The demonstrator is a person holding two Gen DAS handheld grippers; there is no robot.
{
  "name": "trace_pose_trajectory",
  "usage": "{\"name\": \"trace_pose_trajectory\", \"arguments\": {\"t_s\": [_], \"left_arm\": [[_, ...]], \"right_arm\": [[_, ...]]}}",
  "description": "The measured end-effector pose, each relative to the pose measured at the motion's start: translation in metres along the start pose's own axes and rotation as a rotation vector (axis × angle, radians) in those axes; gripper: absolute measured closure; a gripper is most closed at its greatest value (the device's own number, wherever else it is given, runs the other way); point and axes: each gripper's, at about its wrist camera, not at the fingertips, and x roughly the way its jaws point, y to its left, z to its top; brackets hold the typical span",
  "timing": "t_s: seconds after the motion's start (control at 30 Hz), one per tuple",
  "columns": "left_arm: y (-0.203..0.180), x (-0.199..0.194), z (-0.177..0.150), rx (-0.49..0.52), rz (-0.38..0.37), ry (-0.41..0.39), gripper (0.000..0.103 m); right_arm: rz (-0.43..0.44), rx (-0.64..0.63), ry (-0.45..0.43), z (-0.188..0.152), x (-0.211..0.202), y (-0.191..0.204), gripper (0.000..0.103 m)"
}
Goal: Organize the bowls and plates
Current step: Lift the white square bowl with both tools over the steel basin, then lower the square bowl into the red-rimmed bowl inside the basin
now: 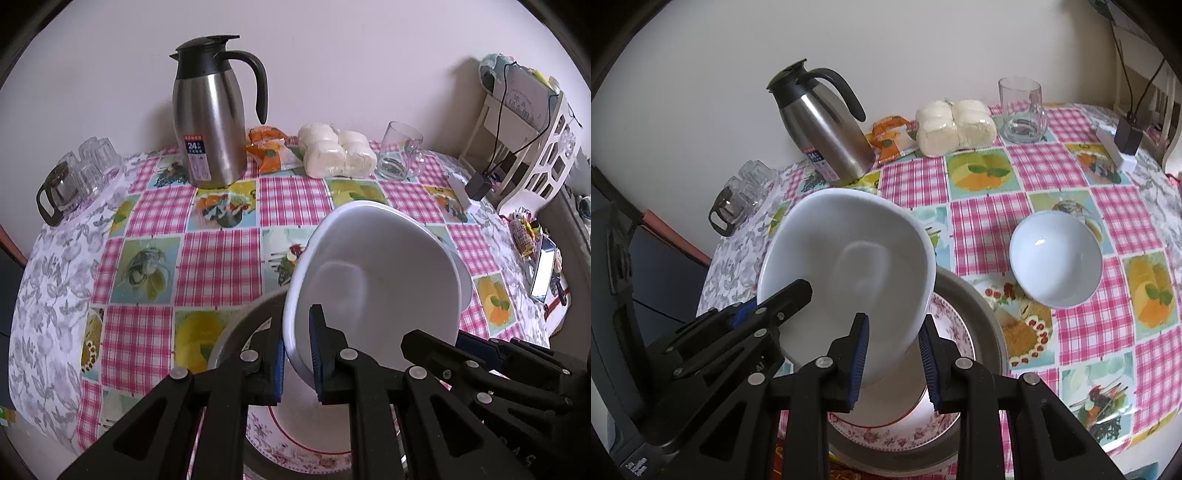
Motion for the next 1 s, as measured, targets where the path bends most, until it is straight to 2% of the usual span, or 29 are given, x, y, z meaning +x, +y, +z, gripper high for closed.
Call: {"name": "trace_pose_trajectory", "arguments": {"t_s": [0.37,1.0], "left_arm": [[-0.001,0.003,-0.015,0.011,-0.004,0.047,0.082],[-0.003,-0.006,-0.027,0.033,0.005,0.049,0.081]], "right_arm": [[-0.003,-0.017,0.021,-0.011,0.002,0.003,0.072],[0.006,-0.038,0.031,-0.021,0.0,0.007,0.071]]}}
